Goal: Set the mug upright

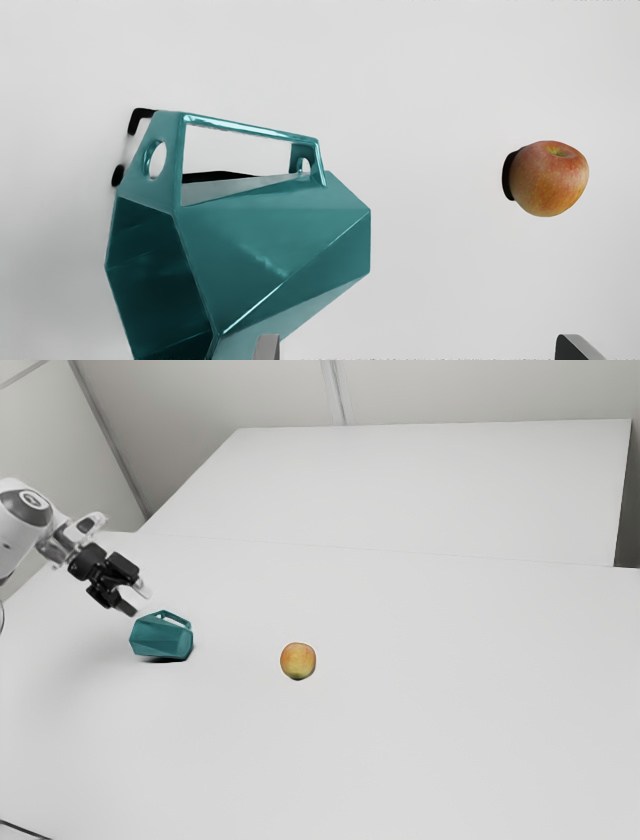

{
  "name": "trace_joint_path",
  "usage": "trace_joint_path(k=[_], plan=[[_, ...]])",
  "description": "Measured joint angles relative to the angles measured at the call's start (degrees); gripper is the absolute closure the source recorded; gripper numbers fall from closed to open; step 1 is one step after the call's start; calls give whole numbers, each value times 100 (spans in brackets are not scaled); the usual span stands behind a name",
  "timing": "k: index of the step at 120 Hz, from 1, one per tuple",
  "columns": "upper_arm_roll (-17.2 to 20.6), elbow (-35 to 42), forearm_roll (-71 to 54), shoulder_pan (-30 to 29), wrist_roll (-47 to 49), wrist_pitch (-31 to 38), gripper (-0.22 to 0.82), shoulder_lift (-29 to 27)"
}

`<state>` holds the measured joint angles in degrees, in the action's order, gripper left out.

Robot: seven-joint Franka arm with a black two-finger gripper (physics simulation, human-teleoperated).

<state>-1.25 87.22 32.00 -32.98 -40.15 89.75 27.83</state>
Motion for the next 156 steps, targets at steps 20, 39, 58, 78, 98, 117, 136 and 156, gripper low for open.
trace_joint_path(k=[20,39,58,78,98,117,136,156], plan=[[-6,-531,70,-393,-478,-255,0,484],[-4,-809,203,-539,-827,-419,0,868],[-1,-850,465,-536,-1093,-469,0,1123],[7,-822,842,-487,-1295,-478,0,1212],[34,-699,1104,-488,-1442,-514,4,1260],[37,-537,1211,-529,-1549,-631,21,1241],[39,-530,1228,-532,-1632,-725,42,1206],[48,-553,1249,-526,-1701,-800,58,1195]])
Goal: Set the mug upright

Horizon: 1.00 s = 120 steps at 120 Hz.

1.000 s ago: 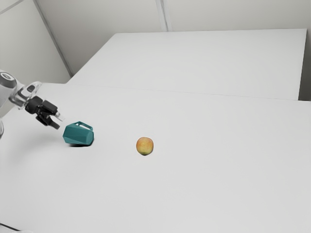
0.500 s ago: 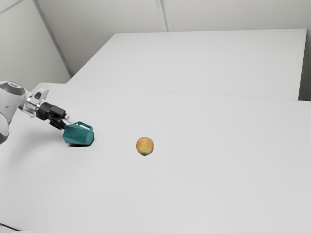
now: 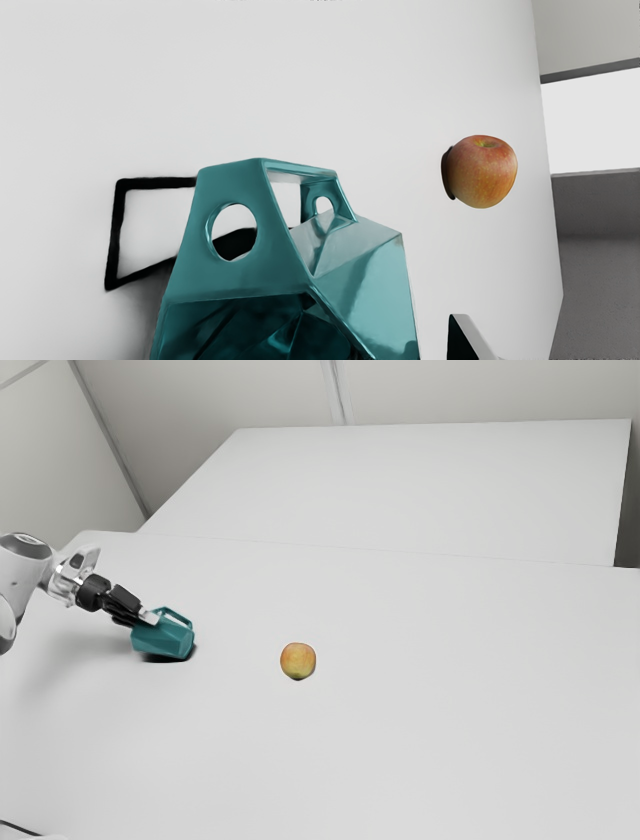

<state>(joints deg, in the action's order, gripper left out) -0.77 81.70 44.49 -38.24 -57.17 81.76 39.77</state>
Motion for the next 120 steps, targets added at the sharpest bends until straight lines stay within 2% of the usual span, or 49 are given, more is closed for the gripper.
trace_joint_path(k=[12,27,68,84,109,120], plan=[[6,-18,8,0,-42,-58,67,-12],[41,-14,10,-2,-91,-169,73,-82],[120,54,-12,89,-181,-207,77,-238],[114,554,-184,424,-183,190,78,-805],[125,1591,-1027,1161,42,1346,78,-1954],[276,1877,-1576,1429,277,1811,79,-2307]])
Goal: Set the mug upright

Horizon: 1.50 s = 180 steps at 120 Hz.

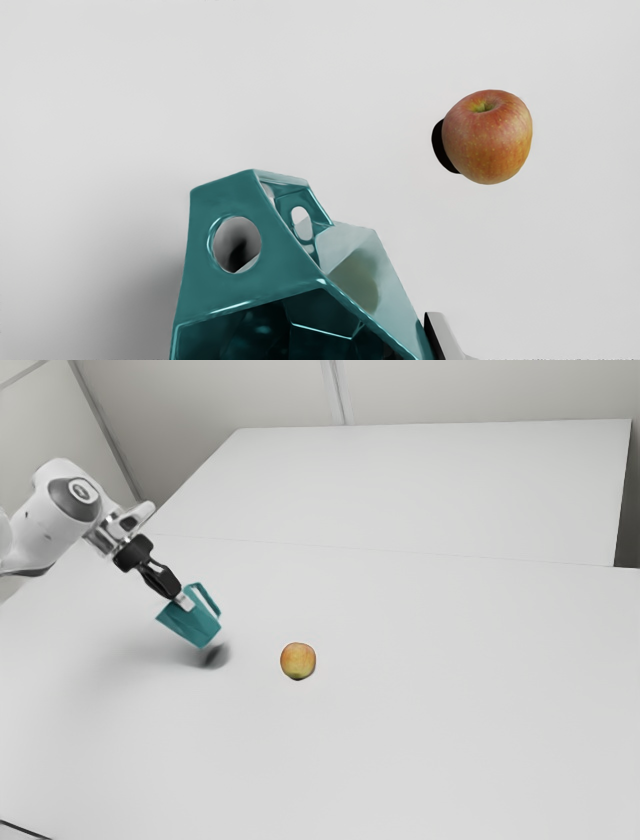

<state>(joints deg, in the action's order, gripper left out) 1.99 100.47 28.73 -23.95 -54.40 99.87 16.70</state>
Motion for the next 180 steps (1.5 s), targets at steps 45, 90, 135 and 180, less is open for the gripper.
trace_joint_path(k=[45,90,135,180], plan=[[1181,1097,-1877,66,1358,1434,79,-906],[1982,2190,-2528,255,2713,2346,79,-1531],[2127,2498,-2689,22,3507,2822,78,-1416],[2174,2549,-2725,97,3950,2994,78,-1317]])
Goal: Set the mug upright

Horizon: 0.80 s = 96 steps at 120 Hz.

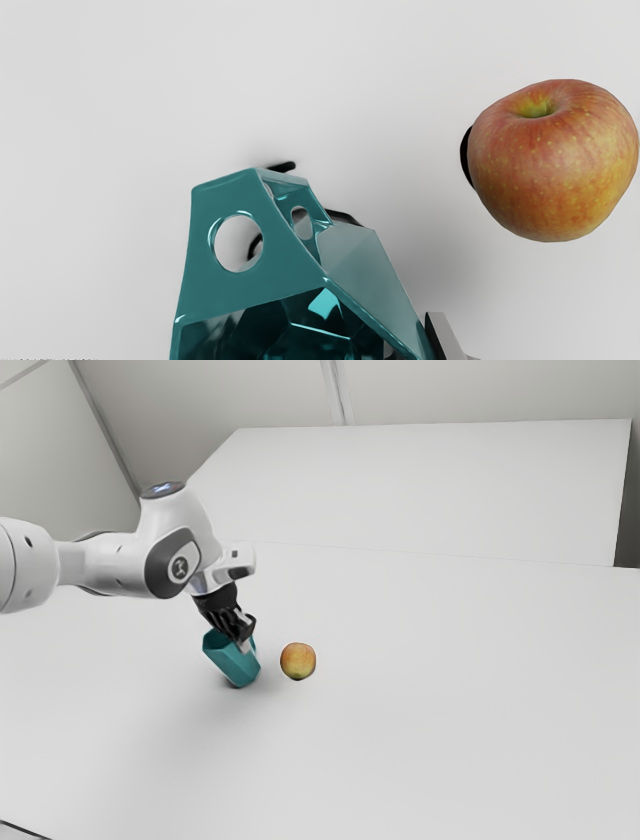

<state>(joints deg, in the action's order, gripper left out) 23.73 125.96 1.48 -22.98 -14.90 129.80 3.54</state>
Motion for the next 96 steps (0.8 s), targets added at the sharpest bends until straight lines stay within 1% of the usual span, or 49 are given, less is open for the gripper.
trace_joint_path(k=[17,32,56,75,84,96], plan=[[29,21,-6,-16,117,21,77,16],[41,27,27,-19,170,27,71,34],[84,28,63,-23,208,32,57,35],[167,28,65,-27,228,26,43,-17],[199,26,67,-11,236,-14,35,-90],[216,8,68,11,245,-121,22,-269]])
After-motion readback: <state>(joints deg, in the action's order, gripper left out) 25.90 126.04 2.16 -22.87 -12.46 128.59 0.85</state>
